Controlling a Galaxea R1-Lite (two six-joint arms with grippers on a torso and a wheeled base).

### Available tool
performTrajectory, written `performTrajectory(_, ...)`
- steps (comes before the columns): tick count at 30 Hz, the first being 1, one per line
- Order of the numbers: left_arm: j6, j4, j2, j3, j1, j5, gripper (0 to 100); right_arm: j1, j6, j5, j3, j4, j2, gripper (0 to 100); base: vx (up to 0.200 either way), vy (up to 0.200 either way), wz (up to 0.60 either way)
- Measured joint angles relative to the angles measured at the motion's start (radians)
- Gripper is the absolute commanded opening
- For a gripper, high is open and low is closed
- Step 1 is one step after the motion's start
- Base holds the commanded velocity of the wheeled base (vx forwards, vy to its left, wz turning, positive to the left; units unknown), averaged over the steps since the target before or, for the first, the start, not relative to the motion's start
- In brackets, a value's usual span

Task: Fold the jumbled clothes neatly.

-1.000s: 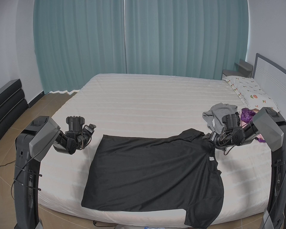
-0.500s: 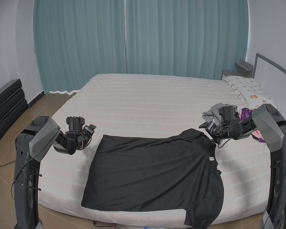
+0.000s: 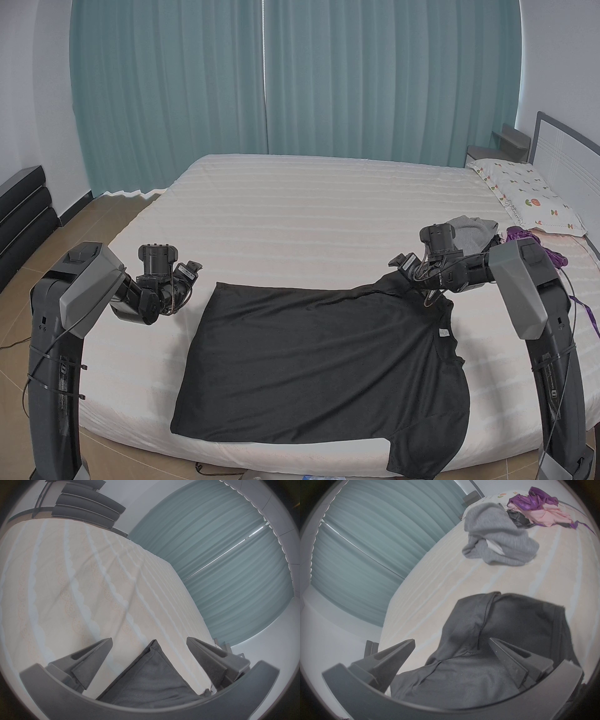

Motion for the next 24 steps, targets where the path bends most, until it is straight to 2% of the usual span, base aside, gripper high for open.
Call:
performTrajectory(5,0.000,-0.001,0.000,0.001,0.001,0.000,100,0.028,0.008,-0.023,-0.064,-0.009,0.079,100,0.000,0.000,0.00)
performTrajectory(10,0.000,-0.001,0.000,0.002,0.001,0.000,100,0.029,0.011,-0.026,-0.076,-0.081,0.113,100,0.000,0.000,0.00)
performTrajectory(16,0.000,-0.001,0.000,0.003,0.000,0.000,100,0.020,0.010,-0.027,-0.078,-0.216,0.140,100,0.000,0.000,0.00)
performTrajectory(24,0.000,-0.001,0.000,0.002,0.000,0.000,100,0.013,-0.013,-0.027,-0.077,-0.539,0.166,100,0.000,0.000,0.00)
